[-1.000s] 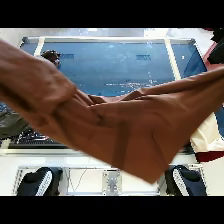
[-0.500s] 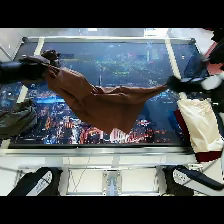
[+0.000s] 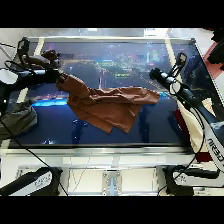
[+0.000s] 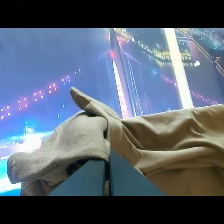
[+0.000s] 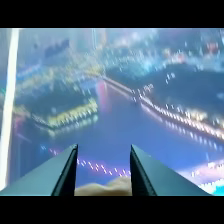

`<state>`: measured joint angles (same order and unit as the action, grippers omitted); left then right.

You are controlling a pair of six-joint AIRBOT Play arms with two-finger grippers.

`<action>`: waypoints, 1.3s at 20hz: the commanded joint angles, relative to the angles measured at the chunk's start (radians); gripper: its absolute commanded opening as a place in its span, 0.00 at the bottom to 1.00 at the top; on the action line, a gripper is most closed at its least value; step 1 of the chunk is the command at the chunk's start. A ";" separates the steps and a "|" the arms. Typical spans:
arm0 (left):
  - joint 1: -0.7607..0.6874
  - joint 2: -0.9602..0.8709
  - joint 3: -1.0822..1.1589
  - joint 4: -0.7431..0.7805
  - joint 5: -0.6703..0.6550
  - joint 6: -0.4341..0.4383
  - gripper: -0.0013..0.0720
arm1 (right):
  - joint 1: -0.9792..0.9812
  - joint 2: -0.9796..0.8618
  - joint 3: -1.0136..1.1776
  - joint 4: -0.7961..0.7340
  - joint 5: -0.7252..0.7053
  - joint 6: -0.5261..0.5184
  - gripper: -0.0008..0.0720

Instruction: Fold the shirts.

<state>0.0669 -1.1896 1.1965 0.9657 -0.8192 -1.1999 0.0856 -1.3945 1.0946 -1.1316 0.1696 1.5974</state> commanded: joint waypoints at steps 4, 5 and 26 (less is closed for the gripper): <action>-0.011 -0.015 -0.003 0.006 0.028 0.005 0.03 | 0.051 0.186 -0.049 -0.003 0.752 0.010 0.55; -0.011 -0.015 -0.003 0.006 0.024 0.005 0.03 | 0.087 0.216 -0.099 0.019 0.757 0.052 0.55; -0.011 -0.015 -0.003 0.006 -0.046 0.048 0.03 | 0.546 0.259 -0.683 0.306 0.021 0.663 0.54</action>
<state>0.0559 -1.2045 1.1938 0.9722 -0.8562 -1.1522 0.6224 -1.1351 0.4202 -0.8425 0.2951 2.2345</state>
